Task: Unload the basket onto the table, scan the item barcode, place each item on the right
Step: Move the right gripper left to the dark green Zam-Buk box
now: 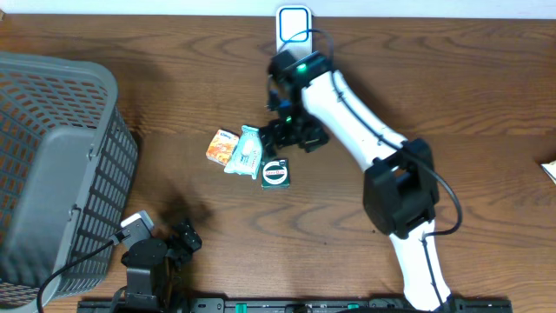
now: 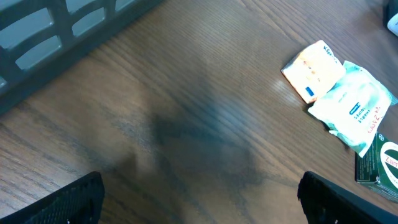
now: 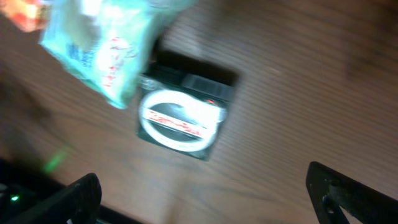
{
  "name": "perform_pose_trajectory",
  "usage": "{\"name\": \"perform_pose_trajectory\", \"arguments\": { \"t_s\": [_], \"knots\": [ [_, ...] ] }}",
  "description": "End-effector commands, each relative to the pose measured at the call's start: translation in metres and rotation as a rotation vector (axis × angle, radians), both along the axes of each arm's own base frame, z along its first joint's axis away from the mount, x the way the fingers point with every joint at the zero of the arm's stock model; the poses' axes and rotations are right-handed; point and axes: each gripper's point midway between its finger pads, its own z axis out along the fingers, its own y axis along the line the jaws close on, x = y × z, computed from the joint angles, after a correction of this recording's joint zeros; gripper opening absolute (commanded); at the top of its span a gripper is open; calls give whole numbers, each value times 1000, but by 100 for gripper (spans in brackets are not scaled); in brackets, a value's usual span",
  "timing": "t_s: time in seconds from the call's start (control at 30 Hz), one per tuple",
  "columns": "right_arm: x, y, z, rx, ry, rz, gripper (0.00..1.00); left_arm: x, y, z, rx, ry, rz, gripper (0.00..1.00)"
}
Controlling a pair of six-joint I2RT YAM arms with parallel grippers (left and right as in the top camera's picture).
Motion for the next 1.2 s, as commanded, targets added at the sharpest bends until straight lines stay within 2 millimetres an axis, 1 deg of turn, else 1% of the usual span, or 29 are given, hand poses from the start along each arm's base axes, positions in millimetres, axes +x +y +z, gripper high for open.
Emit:
{"name": "perform_pose_trajectory", "arguments": {
  "t_s": [0.0,0.07,0.1,0.27,0.33,0.43,0.5,0.57,0.63,0.67,0.7,0.73,0.77,0.8,0.87,0.93,1.0,1.03,1.07,1.1,1.13,1.17],
  "knots": [
    [-1,5,3,-109,-116,53,99,-11,7,-12,31,62,23,98],
    [-3,5,-7,-221,-191,23,99,-11,7,-12,31,62,23,98],
    [-9,8,-11,-243,-199,25,99,-11,7,-12,30,62,23,98],
    [-27,18,-34,-253,-192,68,99,-11,7,-12,30,62,23,98],
    [-32,16,-48,-261,-185,76,99,-11,7,-12,31,62,23,98],
    [-37,10,-61,-276,-170,80,99,-11,7,-12,30,62,23,98],
    [-36,2,-64,-304,-179,80,99,-11,7,-12,31,62,23,98],
    [-27,-7,-63,-354,-225,120,99,-11,7,-12,30,62,23,98],
    [-17,-16,-60,-399,-274,226,95,-11,7,-12,31,62,23,98],
    [-15,-20,-59,-418,-284,263,92,-11,7,-12,31,62,23,98],
    [-11,-30,-56,-478,-308,306,86,-11,7,-12,30,62,23,98],
    [-9,-34,-54,-500,-317,309,86,-11,7,-12,31,62,23,98],
    [-6,-42,-49,-548,-338,311,93,-11,7,-12,31,62,23,98],
    [0,-54,-40,-622,-381,276,94,-11,7,-12,31,62,23,98],
    [4,-64,-29,-678,-420,227,94,-11,7,-12,30,62,23,98],
    [4,-67,-19,-685,-440,169,88,-11,7,-12,30,62,23,98],
    [4,-66,-6,-665,-472,85,85,-11,7,-12,31,62,23,98],
    [4,-63,-1,-636,-483,27,86,-11,7,-12,30,62,23,98],
    [-2,-51,3,-545,-460,-60,89,-11,7,-12,30,62,23,98],
    [-10,-29,3,-411,-402,-95,80,-11,7,-12,30,62,23,98],
    [-12,-19,4,-356,-383,-103,73,-11,7,-12,31,62,23,98],
    [-10,-4,4,-283,-378,-116,62,-11,7,-12,31,62,23,98]
  ]
}}
